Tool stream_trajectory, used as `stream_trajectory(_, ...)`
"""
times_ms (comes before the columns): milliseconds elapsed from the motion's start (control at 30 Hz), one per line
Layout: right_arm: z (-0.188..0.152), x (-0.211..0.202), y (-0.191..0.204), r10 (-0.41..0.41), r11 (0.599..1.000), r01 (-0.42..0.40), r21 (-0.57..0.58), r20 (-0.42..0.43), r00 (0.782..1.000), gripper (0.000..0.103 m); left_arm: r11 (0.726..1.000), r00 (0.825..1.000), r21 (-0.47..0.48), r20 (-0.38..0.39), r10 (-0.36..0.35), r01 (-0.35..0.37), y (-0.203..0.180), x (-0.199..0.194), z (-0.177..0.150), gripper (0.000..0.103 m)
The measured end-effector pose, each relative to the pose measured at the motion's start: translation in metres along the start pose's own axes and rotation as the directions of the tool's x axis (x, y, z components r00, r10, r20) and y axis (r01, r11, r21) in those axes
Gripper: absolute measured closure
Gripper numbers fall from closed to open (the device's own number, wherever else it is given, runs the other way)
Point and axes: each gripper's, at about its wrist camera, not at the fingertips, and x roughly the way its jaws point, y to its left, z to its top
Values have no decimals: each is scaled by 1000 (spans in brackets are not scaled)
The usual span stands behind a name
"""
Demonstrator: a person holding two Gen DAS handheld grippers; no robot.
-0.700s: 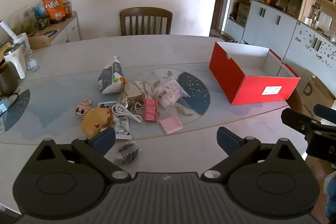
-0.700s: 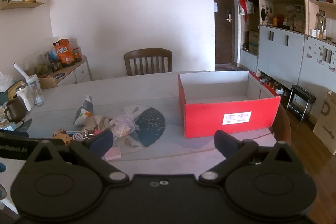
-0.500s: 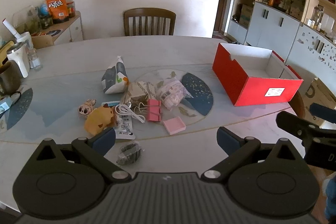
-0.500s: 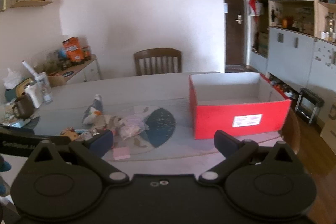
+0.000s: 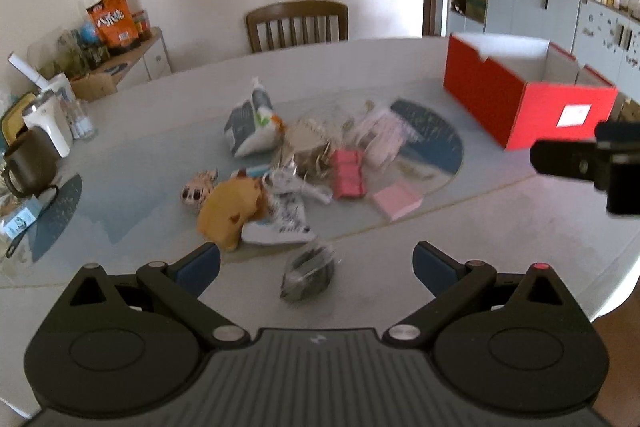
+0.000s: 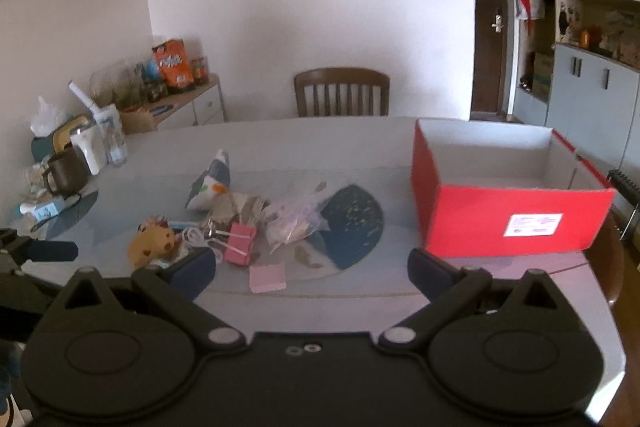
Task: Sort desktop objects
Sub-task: 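Grasp the black snack bag with the left tool while the right tool grasps the pink sticky-note pad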
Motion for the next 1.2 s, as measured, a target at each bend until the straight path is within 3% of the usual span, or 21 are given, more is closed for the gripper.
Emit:
stream_trajectory(267,-6,52,13,-20,1000,19,-4,-91,996,5,994,998,99,-48,-40,44,8,41,-20,1)
stream_trajectory(567,-12,105,30,-47,999,42,-28,-172,984,5,982,987,137,-118,-113,128,24,73,-22,17)
stream_trajectory(767,-15,138,41,-46,998,37,-44,-236,971,8,966,980,185,-122,-159,180,31,80,-21,20)
stream_trajectory(1200,-15,177,58,-49,997,25,-77,-320,946,22,929,947,209,-175,-271,304,46,102,-13,57)
